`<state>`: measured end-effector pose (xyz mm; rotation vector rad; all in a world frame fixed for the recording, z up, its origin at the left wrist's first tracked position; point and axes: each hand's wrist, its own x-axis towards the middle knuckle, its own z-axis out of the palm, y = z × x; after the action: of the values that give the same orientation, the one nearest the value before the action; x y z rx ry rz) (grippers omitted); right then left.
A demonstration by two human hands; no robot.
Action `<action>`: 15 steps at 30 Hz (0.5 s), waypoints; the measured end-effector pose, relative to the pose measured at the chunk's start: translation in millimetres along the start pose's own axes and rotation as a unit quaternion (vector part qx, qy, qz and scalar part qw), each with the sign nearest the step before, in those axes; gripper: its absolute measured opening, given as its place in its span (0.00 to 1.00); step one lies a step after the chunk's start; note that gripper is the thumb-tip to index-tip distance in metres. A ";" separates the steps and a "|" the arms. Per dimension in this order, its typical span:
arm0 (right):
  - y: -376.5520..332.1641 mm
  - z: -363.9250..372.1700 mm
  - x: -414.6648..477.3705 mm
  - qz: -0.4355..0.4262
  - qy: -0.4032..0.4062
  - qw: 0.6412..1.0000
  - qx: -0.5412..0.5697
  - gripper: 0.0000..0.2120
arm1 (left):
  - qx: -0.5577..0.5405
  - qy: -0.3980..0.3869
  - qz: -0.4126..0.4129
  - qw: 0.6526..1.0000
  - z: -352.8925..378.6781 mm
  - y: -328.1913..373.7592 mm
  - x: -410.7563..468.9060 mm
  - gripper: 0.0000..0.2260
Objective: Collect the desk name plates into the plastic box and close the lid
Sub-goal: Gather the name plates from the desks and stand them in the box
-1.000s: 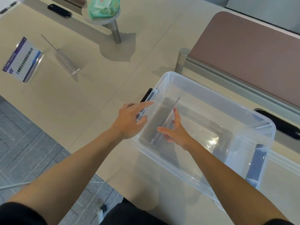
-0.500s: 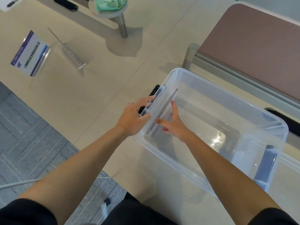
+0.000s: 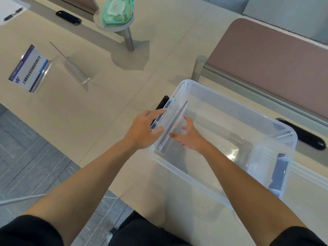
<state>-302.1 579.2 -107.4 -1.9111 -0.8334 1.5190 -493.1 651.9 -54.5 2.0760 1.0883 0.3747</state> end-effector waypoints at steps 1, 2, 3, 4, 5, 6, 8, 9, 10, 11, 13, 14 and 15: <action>-1.8 -8.2 -8.5 -0.001 0.015 0.999 -0.037 0.47 | 0.045 0.005 0.027 0.999 -1.1 0.5 -1.7 0.24; -4.3 -17.5 -19.4 -0.004 0.030 0.997 -0.074 0.41 | 0.088 0.015 0.052 0.995 -1.5 1.0 -3.3 0.24; -6.2 -27.7 -31.4 -0.006 0.046 0.993 -0.109 0.35 | 0.119 0.027 0.067 0.990 -2.1 2.3 -4.4 0.25; -7.2 -38.3 -45.0 -0.006 0.064 0.988 -0.141 0.30 | 0.134 0.035 0.080 0.987 -3.4 5.5 -5.4 0.25; -7.4 -47.9 -61.5 -0.006 0.085 0.982 -0.169 0.27 | 0.128 0.037 0.096 0.986 -4.5 9.1 -5.2 0.24; -7.1 -55.7 -80.4 -0.002 0.110 0.975 -0.192 0.25 | 0.105 0.032 0.119 0.987 -5.7 15.3 -4.7 0.23; -6.0 -66.1 -124.2 0.017 0.174 0.959 -0.225 0.24 | 0.025 -0.023 0.161 0.986 -7.1 34.6 0.2 0.19; -6.0 -68.2 -148.4 0.030 0.207 0.950 -0.230 0.23 | -0.007 -0.065 0.178 0.982 -6.1 46.9 2.5 0.17; -5.3 -69.8 -172.4 0.046 0.233 0.943 -0.233 0.22 | -0.026 -0.105 0.199 0.974 -3.4 60.4 1.9 0.15; -4.5 -70.6 -195.7 0.060 0.253 0.935 -0.241 0.21 | -0.036 -0.136 0.221 0.965 2.0 73.1 0.0 0.14; -0.7 -71.8 -239.3 0.084 0.289 0.917 -0.263 0.19 | -0.051 -0.181 0.257 0.948 17.0 97.9 -8.1 0.12; 4.2 -72.1 -259.4 0.096 0.310 0.907 -0.269 0.19 | -0.055 -0.198 0.271 0.941 25.1 109.0 -14.0 0.12; 9.5 -71.5 -280.1 0.107 0.330 0.898 -0.272 0.19 | -0.058 -0.212 0.283 0.934 33.1 120.1 -21.1 0.11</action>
<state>-277.8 358.2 77.6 -2.7658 -0.7849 0.6467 -417.7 576.1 12.7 2.1973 0.1978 0.2351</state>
